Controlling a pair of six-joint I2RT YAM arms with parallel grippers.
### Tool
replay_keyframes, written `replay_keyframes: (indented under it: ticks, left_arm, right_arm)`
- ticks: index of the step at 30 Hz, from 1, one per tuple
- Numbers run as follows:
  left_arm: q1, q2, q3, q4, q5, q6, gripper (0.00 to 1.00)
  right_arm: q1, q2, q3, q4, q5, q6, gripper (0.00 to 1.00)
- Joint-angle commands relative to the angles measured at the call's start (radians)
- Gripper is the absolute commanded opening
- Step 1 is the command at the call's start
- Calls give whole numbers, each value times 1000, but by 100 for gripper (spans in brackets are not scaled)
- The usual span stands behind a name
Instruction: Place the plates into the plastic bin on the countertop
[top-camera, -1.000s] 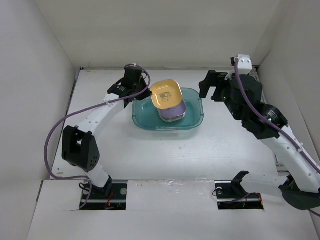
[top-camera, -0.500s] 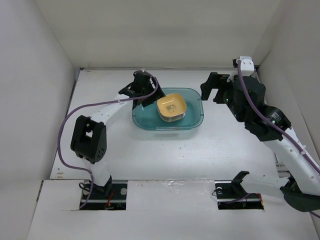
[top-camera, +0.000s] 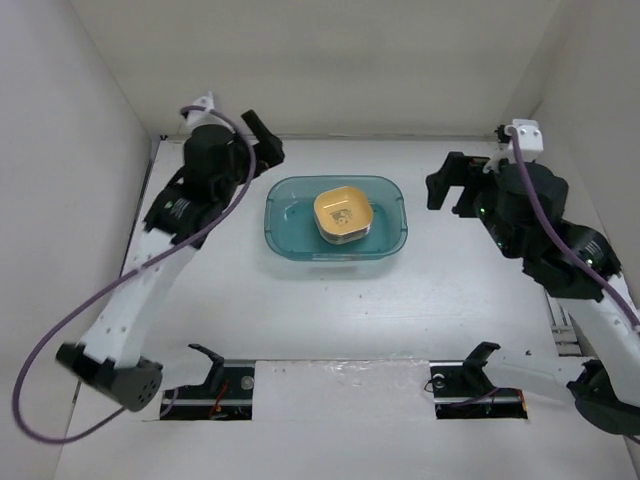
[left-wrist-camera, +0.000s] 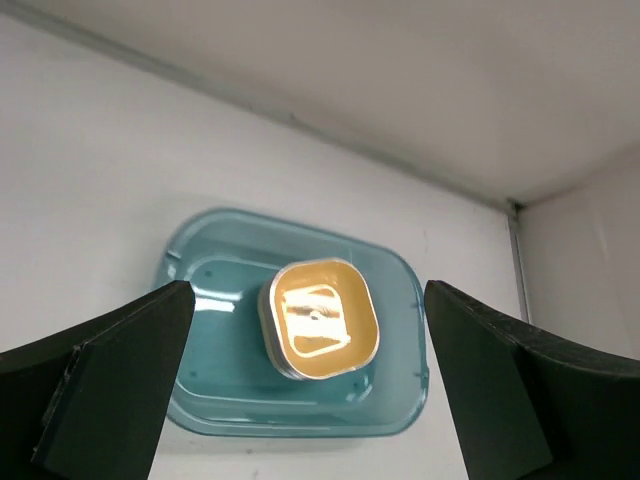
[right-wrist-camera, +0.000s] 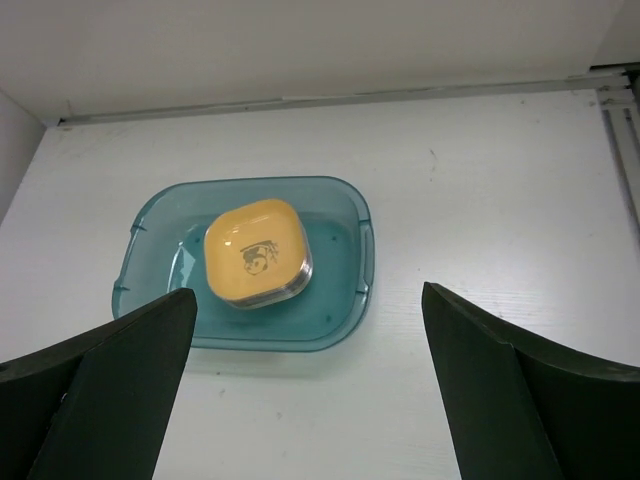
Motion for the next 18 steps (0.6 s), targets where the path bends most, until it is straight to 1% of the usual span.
replay_keyframes:
  ticks: [1, 2, 4, 5, 7, 8, 9, 10, 12, 14, 16, 18]
  left_arm:
    - [2, -137, -2, -148, -246, 118, 100]
    - [13, -216, -22, -163, -280, 127, 100]
    - [23, -301, -69, -186, -345, 139, 100]
    - [23, -389, -126, -186, -366, 148, 100]
    - [23, -486, -203, -177, -405, 136, 100]
    - [23, -538, -309, -156, -425, 136, 100]
    - [23, -635, -356, -145, -434, 124, 100]
    - [23, -672, -391, -145, -434, 92, 100]
    - [23, -736, -454, -172, -434, 61, 100]
    - [23, -747, -464, -211, -434, 24, 100]
    - [23, -732, -476, -221, -422, 24, 100]
    - [23, -709, -458, -231, -422, 24, 100]
  right_arm:
    - [10, -79, 70, -120, 83, -7, 100]
    - [10, -95, 70, -137, 83, -7, 100]
    - [10, -155, 70, -159, 94, -7, 100]
    - [10, -177, 42, -171, 94, -7, 100]
    - [10, -240, 18, -180, 94, -22, 100]
    - [10, -258, 7, -180, 85, -31, 100]
    - [10, -273, -2, -195, 85, -31, 100]
    - [10, -307, -11, -196, 68, -31, 100]
    - [10, -336, -45, -196, 45, -31, 100]
    - [10, -358, -70, -196, 34, -31, 100]
    - [10, -370, -90, -196, 45, -31, 100]
    - [10, -361, -101, -196, 45, -22, 100]
